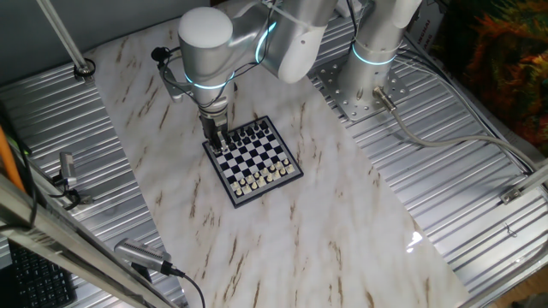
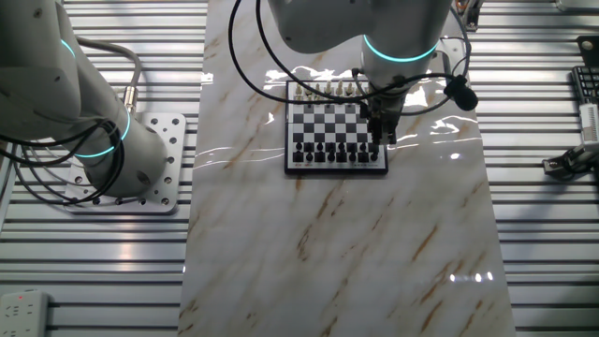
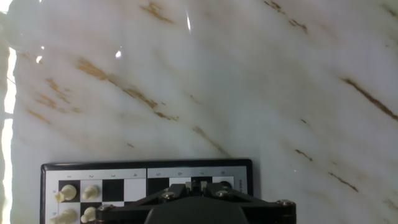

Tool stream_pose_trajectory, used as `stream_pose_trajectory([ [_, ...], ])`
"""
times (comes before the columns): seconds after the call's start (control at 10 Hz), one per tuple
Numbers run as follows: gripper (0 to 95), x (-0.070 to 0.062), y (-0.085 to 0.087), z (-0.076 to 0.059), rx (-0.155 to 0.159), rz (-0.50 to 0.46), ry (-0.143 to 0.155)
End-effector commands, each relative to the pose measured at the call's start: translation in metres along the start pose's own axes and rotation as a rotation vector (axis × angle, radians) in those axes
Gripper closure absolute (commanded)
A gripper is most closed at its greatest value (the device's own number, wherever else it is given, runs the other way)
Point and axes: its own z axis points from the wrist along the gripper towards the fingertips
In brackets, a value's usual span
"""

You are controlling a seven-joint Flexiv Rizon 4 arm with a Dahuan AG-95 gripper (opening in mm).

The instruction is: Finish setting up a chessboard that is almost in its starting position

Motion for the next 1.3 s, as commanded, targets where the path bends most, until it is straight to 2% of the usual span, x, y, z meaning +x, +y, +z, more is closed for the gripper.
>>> stream_pose_trajectory([
  [0.1, 95.0, 0.0004, -0.0005, 0.0002, 0.000, -0.001, -0.001],
  [1.3, 95.0, 0.0022, -0.0042, 0.0036, -0.005, -0.007, -0.009],
])
